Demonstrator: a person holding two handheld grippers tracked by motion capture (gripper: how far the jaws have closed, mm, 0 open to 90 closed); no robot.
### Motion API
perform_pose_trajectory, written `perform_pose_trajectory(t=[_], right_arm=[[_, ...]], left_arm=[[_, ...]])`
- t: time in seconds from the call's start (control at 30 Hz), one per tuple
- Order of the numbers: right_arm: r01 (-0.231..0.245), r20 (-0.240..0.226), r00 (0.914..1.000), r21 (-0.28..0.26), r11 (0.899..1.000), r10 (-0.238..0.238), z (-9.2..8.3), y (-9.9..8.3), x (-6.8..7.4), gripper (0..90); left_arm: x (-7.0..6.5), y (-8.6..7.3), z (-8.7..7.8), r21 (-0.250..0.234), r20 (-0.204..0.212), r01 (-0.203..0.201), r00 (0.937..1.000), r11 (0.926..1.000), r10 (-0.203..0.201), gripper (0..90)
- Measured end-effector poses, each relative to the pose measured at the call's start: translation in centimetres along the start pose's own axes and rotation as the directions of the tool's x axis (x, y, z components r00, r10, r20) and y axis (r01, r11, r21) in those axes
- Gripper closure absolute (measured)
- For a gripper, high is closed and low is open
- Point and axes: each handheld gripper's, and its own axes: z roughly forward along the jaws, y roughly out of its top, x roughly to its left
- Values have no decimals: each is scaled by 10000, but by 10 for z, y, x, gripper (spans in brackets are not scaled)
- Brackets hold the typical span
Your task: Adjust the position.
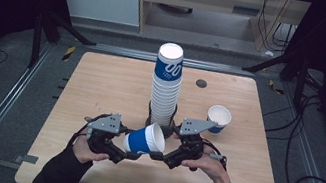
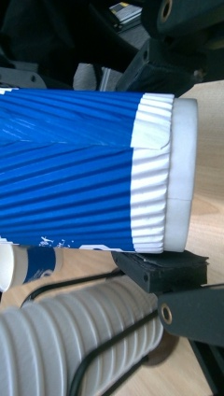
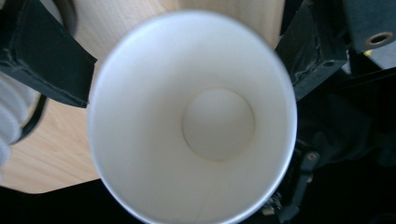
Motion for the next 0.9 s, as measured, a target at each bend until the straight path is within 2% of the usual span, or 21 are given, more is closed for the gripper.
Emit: perform_pose_trajectory(t=[0.2,0.5,0.67,0.7,0.8,0.9], right_arm=[[-113,-425,9990,109,9999,118,6,-2,1,114],[-153,-631,9979,40,9999,155,6,-3,1,153],[48,-324,9995,274,9996,-39,3,-1,1,155],[89,-231,9997,385,9992,-80,2,-1,1,155],[317,1,9995,894,9955,-318,1,-1,2,154],[490,187,9985,1342,9897,-519,4,-1,3,153]], left_arm=[[-3,-1,9,386,180,-165,9997,9991,158,275],[-2,-1,8,372,218,-82,9997,9993,74,269],[0,-1,5,706,76,-7,10000,9975,2,191],[1,-2,4,769,-53,-20,10000,9970,24,183],[4,-4,5,1141,-78,94,9999,9934,-86,172],[3,-5,10,1499,-34,-23,10000,9887,28,164]])
